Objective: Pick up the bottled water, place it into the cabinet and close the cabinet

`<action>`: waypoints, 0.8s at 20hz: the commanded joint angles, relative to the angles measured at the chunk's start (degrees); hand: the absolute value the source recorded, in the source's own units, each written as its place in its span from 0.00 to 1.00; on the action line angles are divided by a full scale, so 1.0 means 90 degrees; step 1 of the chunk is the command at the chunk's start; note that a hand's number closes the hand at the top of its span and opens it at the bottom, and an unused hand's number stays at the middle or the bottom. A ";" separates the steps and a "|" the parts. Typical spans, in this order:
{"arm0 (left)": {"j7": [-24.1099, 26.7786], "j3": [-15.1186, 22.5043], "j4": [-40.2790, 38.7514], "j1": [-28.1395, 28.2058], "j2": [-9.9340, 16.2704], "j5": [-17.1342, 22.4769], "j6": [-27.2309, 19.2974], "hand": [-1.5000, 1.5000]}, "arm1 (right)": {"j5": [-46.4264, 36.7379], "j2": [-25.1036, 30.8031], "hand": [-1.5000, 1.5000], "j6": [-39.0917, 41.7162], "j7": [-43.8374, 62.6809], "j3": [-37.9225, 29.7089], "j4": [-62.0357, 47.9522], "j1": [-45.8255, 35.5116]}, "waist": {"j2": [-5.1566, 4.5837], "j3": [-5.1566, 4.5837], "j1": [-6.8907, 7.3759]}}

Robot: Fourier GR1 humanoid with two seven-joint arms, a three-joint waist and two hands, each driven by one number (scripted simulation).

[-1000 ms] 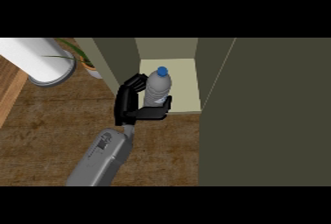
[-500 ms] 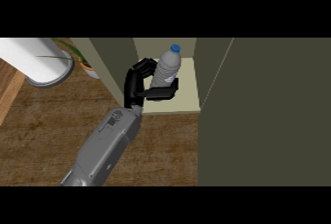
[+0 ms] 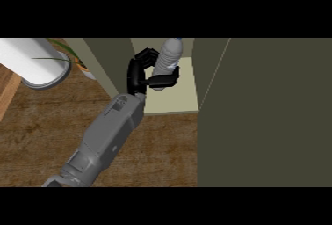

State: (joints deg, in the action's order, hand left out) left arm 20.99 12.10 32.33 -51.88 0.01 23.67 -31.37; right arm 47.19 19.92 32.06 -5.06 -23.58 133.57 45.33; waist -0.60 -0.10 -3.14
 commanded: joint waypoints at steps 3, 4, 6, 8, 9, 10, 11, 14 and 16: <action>0.0657 -0.0361 -0.1155 -0.0648 -0.0001 -0.0025 0.0051 1.00 | 0.0289 -0.0108 0.00 0.0087 0.0043 -0.0126 0.0501 0.0104 | -0.0036 0.0002 -0.0071; 0.0816 -0.0311 -0.1294 -0.0634 -0.0001 -0.0129 -0.0007 1.00 | 0.0567 0.0145 0.00 -0.0164 0.0198 -0.0217 0.0635 -0.0015 | -0.0066 -0.0004 -0.0072; 0.0537 -0.0346 -0.1511 -0.1042 0.0050 -0.0171 -0.0149 1.00 | 0.0365 -0.0074 0.00 -0.0123 0.0231 -0.0074 0.0840 0.0205 | -0.0032 -0.0001 -0.0062; 0.0674 -0.0310 -0.1818 -0.1148 0.0000 -0.0176 -0.0281 0.00 | 0.0631 0.0218 0.00 0.0196 0.0057 -0.0287 0.0309 -0.0025 | -0.0068 0.0002 -0.0145; 0.0520 -0.0373 -0.1949 -0.1400 0.0201 -0.0232 -0.0140 0.00 | 0.0460 0.0137 0.00 -0.0037 0.0129 -0.0097 0.0403 -0.0174 | -0.0086 0.0001 -0.0093; 0.0920 -0.0255 -0.1955 -0.0916 0.0002 -0.0232 -0.0230 0.00 | 0.0430 -0.0123 0.00 0.0276 0.0083 -0.0146 0.0446 0.0362 | -0.0029 0.0002 -0.0130; 0.0512 -0.0226 -0.2067 -0.1355 0.0001 -0.0207 -0.0373 0.00 | 0.0483 -0.0048 0.00 0.0213 0.0072 -0.0154 0.0601 0.0234 | -0.0045 0.0001 -0.0186; 0.0634 -0.0394 -0.2403 -0.1529 0.0049 -0.0279 -0.0200 0.00 | 0.0291 0.0046 0.00 -0.0123 0.0145 0.0027 0.0575 -0.0200 | -0.0133 -0.0004 -0.0154; 0.0626 -0.0408 -0.2415 -0.1538 0.0002 -0.0211 -0.0199 0.00 | 0.0068 -0.0070 0.00 0.0011 0.0133 0.0067 0.0380 -0.0195 | -0.0070 0.0002 -0.0102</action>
State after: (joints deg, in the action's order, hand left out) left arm 26.81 8.94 12.78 -63.89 0.36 21.57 -32.99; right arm 48.77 19.96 33.54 -5.46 -23.26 133.17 44.30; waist -1.27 -0.11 -4.29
